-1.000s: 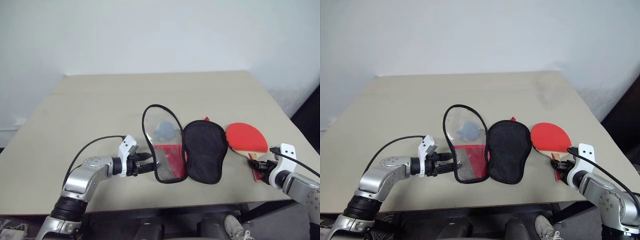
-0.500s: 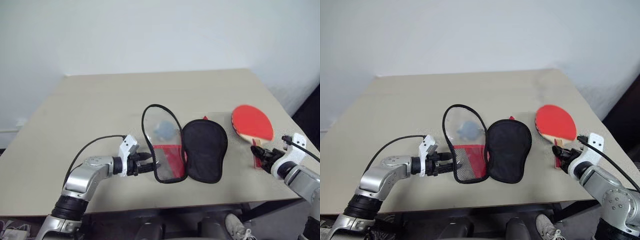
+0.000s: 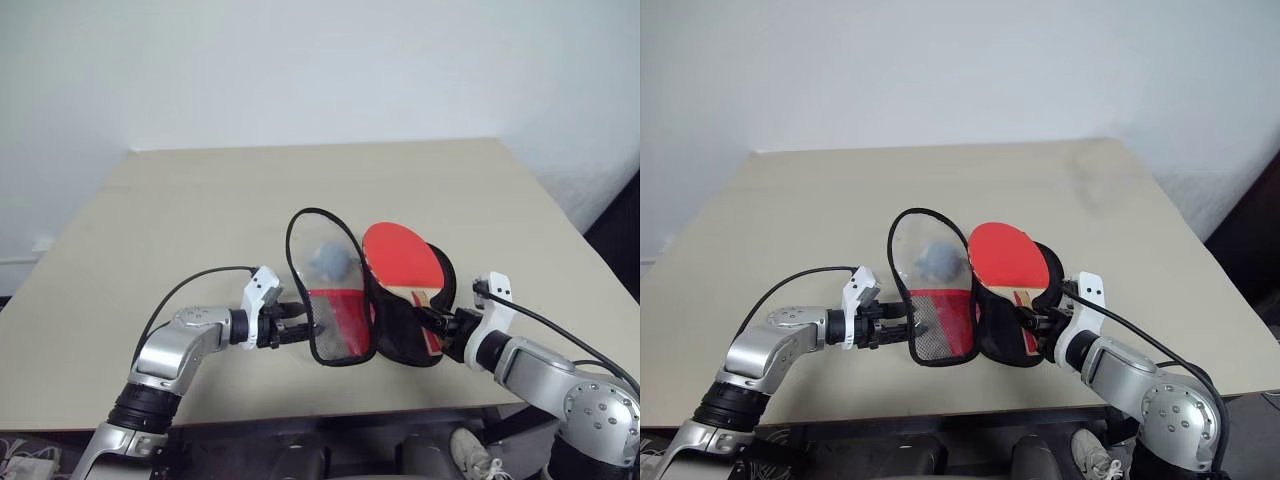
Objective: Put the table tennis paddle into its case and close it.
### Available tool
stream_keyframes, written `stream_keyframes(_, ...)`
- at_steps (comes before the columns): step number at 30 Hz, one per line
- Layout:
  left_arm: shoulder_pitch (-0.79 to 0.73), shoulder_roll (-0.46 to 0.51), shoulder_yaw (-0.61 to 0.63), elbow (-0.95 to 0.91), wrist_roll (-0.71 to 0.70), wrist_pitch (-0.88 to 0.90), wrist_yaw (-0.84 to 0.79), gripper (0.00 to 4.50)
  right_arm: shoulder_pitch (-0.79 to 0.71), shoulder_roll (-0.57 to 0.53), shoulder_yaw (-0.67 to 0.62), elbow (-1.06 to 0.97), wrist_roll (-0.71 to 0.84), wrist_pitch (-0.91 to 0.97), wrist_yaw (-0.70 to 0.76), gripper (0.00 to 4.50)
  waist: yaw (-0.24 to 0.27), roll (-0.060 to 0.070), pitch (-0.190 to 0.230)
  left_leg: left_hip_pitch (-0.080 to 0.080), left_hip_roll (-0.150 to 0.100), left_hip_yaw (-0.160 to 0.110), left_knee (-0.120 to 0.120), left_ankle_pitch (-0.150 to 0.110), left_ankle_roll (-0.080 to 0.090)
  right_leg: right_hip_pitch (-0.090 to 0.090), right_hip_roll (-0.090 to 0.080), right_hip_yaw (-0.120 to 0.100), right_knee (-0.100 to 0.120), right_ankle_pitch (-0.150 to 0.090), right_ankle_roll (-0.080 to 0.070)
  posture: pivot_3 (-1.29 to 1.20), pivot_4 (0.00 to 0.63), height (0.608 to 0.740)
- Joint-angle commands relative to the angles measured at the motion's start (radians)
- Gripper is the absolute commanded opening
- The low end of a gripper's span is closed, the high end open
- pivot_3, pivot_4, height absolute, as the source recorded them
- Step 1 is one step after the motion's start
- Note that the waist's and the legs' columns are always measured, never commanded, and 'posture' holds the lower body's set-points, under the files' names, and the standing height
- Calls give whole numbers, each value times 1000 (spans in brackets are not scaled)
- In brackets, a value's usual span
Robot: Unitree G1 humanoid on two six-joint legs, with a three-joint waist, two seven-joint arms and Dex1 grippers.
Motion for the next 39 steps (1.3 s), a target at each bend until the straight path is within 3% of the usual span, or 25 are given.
stream_keyframes(1,-29,-2,1,-12,3,-5,-8,3431,-26,55,6,-7,7,-12,-78,1160,0,0,0,0,0,0,0,0,0,0,0,0,0,0,0,0,0,740)
stream_keyframes(13,-27,-4,6,-21,7,1,-9,3431,-20,69,15,30,-34,-36,-154,1160,-1,1,0,0,0,0,0,0,0,0,0,0,0,0,0,0,0,740)
stream_keyframes(34,-20,-4,13,-28,8,1,-5,3431,-25,60,74,112,-179,-105,-149,1160,-1,0,0,1,0,-1,0,0,0,0,0,0,0,0,0,0,0,740)
stream_keyframes(39,-21,-4,12,-27,10,0,-5,3431,-15,61,78,114,-203,-118,-136,2808,-1,0,-1,1,0,0,0,0,0,0,0,0,0,0,0,0,0,740)
